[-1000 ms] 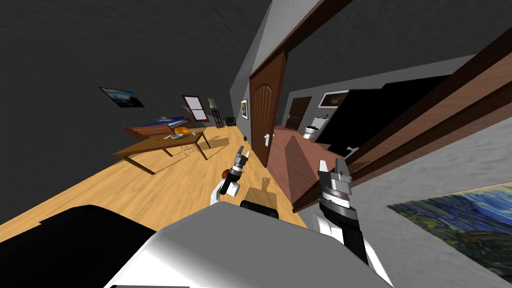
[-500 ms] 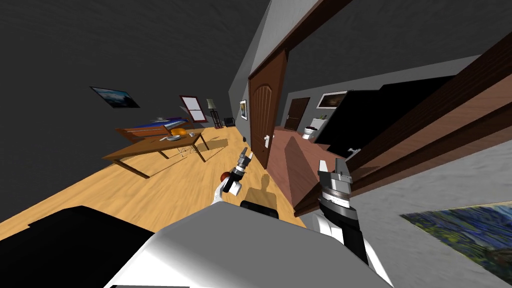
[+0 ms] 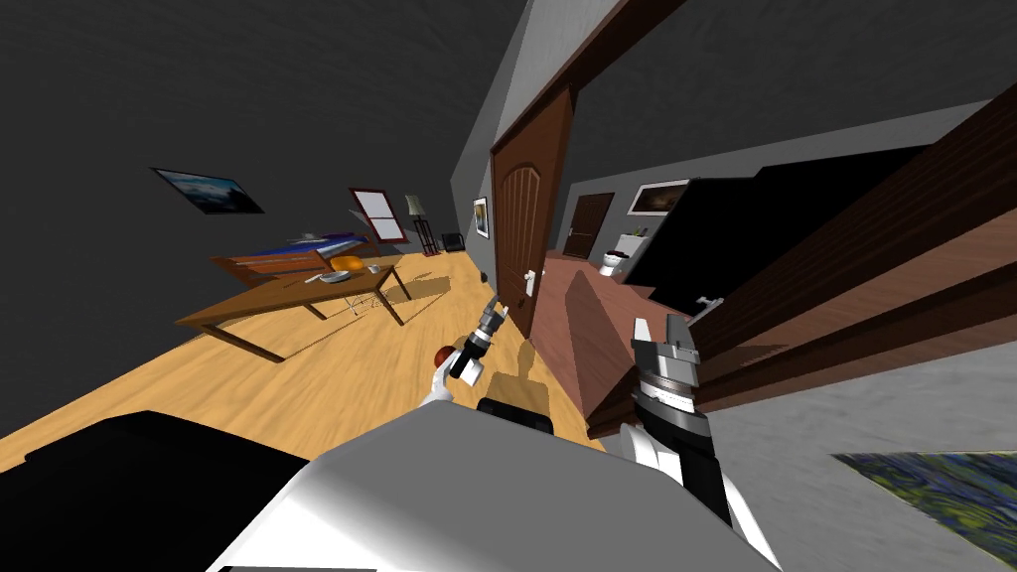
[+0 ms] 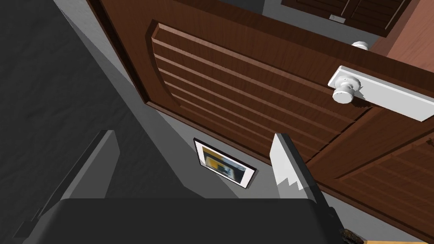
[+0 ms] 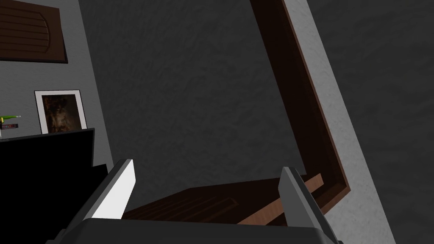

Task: Push the door open

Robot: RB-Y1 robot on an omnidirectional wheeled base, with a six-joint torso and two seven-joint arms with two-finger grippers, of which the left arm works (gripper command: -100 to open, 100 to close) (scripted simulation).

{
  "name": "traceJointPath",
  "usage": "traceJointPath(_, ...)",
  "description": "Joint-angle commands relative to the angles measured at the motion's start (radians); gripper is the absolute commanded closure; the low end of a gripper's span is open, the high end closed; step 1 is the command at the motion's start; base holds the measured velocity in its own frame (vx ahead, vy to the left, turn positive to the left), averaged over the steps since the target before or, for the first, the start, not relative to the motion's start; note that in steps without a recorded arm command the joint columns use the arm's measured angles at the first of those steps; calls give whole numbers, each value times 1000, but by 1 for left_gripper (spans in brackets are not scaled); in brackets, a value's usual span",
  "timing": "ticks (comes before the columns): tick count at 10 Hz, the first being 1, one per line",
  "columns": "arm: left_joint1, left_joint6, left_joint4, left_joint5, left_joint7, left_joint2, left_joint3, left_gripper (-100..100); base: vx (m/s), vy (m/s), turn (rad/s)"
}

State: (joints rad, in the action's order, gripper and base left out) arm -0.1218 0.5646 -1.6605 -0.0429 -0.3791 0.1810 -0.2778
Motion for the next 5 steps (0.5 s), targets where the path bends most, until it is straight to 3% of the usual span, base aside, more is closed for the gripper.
traceJointPath(1, 23, 7, 37, -5, -13, 8, -14, -100, 90, 38, -35)
traceJointPath(5, 78, 15, 120, -17, -43, 27, -48, -100, 101, 46, -30)
